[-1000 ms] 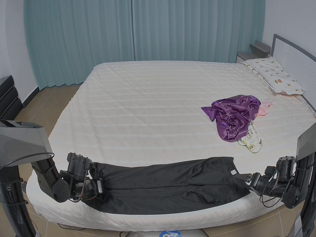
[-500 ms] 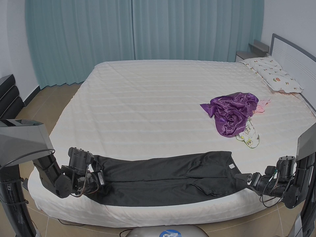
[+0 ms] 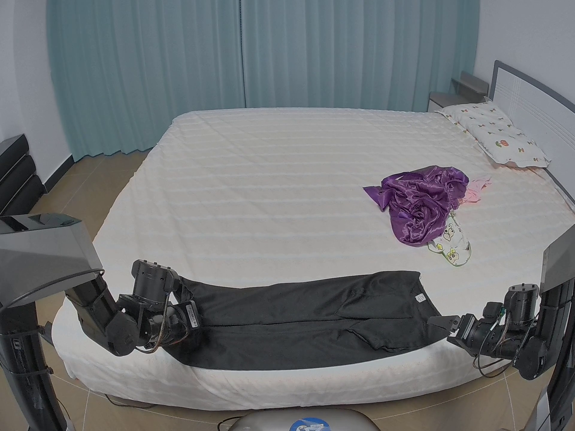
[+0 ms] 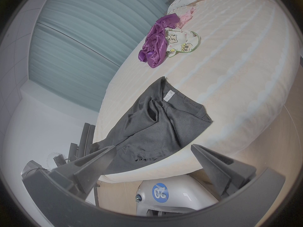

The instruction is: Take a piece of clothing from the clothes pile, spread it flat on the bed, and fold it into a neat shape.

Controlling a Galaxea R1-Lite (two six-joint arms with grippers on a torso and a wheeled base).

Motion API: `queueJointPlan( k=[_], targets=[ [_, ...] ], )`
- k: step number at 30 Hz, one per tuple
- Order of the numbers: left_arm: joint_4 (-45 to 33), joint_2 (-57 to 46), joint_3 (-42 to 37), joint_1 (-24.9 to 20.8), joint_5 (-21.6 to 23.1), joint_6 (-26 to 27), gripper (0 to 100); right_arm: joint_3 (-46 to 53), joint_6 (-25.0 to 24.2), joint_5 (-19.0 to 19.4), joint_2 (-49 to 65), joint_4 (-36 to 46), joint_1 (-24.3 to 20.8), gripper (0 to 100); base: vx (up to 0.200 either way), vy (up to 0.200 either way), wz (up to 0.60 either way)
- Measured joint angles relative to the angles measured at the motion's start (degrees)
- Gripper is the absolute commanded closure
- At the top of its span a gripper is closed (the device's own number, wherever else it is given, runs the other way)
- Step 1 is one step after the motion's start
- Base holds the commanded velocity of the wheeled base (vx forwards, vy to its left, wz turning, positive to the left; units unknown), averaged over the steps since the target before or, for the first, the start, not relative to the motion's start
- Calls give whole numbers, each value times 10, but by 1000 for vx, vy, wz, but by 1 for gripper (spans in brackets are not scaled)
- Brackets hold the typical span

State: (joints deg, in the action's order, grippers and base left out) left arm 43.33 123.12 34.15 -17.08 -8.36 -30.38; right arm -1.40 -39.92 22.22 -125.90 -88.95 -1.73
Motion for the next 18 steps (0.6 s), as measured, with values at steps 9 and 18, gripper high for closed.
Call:
queueJointPlan(
  k=[9,18],
  targets=[
    [0,2,4,-13,-2,-2,100,2,0,0,2,0,0,0,0,-22,0],
    [-27,3,26,-39,-26,-3,100,4,0,0,3,0,-1,0,0,-200,0]
  ],
)
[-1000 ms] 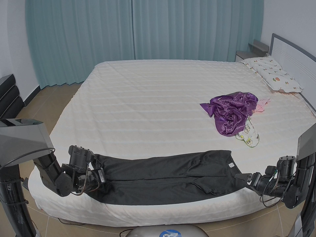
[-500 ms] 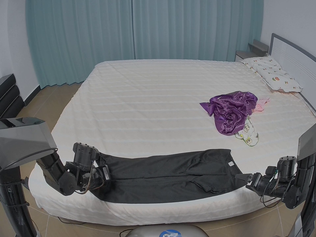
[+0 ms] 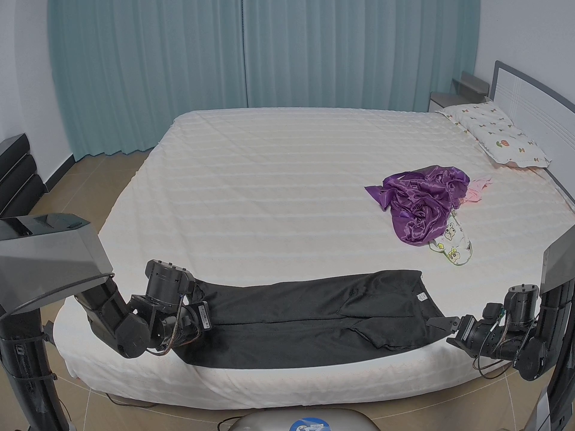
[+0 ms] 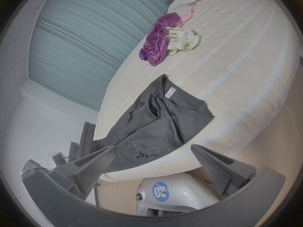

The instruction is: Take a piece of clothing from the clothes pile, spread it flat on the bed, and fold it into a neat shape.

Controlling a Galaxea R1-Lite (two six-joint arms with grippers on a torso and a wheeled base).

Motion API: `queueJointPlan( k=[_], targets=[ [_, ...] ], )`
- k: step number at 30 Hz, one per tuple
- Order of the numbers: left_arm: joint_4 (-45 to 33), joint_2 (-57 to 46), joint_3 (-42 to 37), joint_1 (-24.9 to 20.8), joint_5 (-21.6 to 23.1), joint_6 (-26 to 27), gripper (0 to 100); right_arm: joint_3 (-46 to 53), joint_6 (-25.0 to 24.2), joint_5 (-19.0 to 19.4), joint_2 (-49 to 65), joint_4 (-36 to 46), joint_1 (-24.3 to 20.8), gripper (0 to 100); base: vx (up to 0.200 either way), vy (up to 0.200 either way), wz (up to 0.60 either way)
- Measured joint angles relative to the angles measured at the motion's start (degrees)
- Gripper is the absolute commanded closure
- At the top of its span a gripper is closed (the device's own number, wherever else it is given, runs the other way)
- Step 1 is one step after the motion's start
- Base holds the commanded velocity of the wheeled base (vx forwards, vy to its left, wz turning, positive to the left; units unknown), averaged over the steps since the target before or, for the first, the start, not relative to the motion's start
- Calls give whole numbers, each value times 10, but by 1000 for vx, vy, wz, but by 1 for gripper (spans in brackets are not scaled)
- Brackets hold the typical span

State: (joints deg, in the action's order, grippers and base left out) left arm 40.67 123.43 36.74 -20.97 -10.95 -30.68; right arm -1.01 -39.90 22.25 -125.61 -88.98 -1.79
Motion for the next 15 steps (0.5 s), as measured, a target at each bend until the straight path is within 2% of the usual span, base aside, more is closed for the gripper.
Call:
queueJointPlan(
  k=[15],
  targets=[
    [-63,-4,54,-27,-4,-2,100,0,0,0,1,0,0,0,0,-200,0]
  ],
)
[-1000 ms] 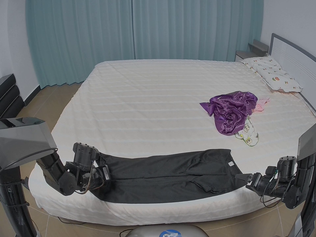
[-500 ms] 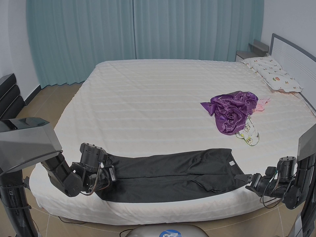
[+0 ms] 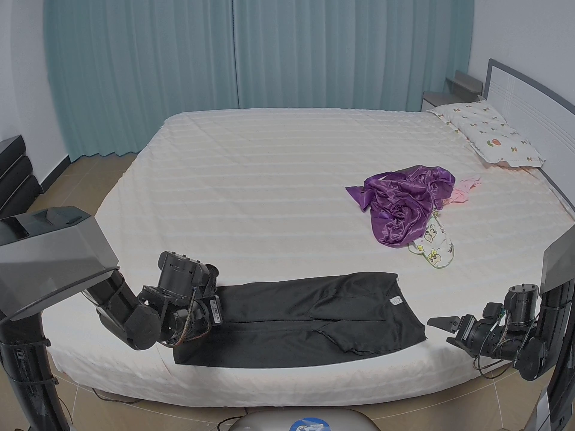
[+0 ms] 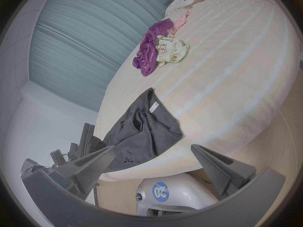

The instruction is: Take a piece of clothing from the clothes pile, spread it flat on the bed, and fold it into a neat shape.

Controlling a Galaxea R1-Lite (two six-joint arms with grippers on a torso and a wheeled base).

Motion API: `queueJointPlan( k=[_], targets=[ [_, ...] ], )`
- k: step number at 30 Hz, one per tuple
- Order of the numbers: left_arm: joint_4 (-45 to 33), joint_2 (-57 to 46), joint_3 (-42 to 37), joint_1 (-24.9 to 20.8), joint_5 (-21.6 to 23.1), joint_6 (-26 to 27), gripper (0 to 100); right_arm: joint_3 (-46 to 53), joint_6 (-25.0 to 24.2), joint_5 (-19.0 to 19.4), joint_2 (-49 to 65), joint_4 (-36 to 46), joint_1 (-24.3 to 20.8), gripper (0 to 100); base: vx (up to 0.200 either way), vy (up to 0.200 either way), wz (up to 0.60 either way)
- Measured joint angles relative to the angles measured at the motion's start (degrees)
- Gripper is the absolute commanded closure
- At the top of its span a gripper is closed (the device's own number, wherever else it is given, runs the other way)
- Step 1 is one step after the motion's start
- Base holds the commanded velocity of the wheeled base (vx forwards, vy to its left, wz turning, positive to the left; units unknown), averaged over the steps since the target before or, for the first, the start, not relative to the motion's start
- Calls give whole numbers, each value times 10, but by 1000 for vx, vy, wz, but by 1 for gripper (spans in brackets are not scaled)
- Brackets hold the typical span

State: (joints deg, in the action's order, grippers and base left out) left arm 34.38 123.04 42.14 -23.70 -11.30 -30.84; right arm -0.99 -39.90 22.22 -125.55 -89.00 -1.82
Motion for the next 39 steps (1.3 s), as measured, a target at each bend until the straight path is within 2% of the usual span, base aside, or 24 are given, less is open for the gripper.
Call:
queueJointPlan(
  k=[17,29,33,39],
  targets=[
    [-103,-5,83,-46,-11,-52,100,0,0,0,0,0,0,0,0,-200,0],
    [-136,1,136,-70,-11,-84,100,0,0,0,0,0,-2,0,0,-200,0],
    [-137,12,154,-72,-12,-94,100,0,0,0,-1,0,-5,0,0,0,0],
    [-138,34,183,-82,-11,-141,100,0,0,0,-1,0,-7,0,0,0,0]
  ],
)
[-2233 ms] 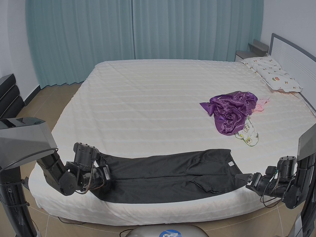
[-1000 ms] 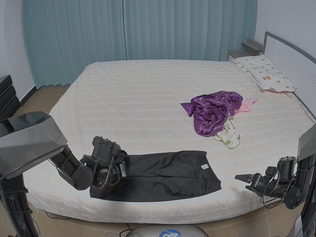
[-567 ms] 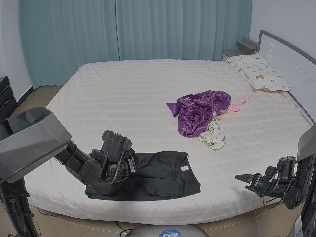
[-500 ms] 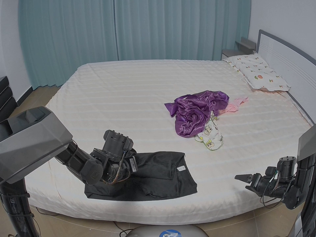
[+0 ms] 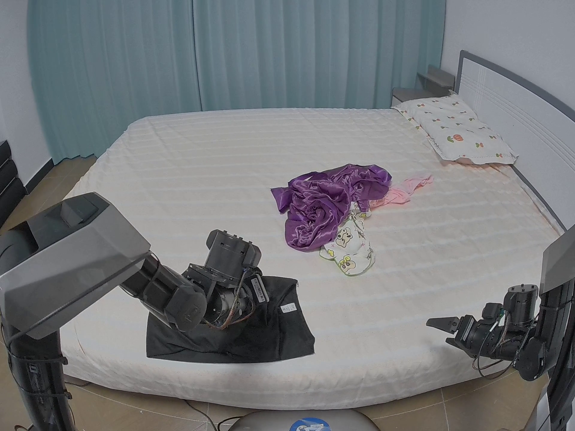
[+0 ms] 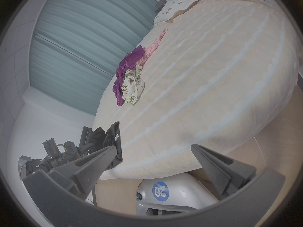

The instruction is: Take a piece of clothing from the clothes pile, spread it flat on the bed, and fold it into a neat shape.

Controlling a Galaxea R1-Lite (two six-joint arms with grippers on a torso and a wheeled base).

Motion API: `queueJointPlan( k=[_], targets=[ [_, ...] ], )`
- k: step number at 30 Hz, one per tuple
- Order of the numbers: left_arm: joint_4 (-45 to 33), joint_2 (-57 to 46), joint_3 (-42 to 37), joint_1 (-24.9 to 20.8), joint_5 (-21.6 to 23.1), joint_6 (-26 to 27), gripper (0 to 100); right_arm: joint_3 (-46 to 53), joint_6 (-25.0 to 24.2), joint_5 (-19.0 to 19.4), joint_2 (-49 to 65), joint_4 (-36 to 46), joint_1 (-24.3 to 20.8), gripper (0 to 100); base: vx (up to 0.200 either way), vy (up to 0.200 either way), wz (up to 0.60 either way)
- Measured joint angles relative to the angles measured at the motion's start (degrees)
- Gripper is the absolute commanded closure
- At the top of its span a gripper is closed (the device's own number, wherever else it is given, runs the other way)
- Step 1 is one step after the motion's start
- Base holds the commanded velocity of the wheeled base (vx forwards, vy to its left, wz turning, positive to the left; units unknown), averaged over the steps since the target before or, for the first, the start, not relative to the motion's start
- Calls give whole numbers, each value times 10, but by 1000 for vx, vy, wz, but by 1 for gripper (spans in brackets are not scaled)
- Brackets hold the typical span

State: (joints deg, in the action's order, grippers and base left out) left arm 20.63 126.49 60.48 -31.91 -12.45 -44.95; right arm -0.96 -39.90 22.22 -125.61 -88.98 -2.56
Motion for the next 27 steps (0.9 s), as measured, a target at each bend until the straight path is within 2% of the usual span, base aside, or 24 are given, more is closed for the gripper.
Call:
queueJointPlan(
  k=[5,6,19,25,27],
  targets=[
    [0,18,17,-6,0,-15,100,0,0,0,0,0,0,0,0,0,0],
    [0,21,21,-5,0,-25,0,0,0,0,-1,0,0,0,0,0,0],
    [-7,18,42,-16,18,-119,0,0,0,0,-3,0,0,0,0,0,0],
    [-7,-39,0,-11,56,-131,0,0,0,-1,-3,0,-5,0,0,0,0],
    [-6,-55,-21,0,65,-133,0,0,0,-2,-3,0,-9,0,-200,0,0]
  ],
)
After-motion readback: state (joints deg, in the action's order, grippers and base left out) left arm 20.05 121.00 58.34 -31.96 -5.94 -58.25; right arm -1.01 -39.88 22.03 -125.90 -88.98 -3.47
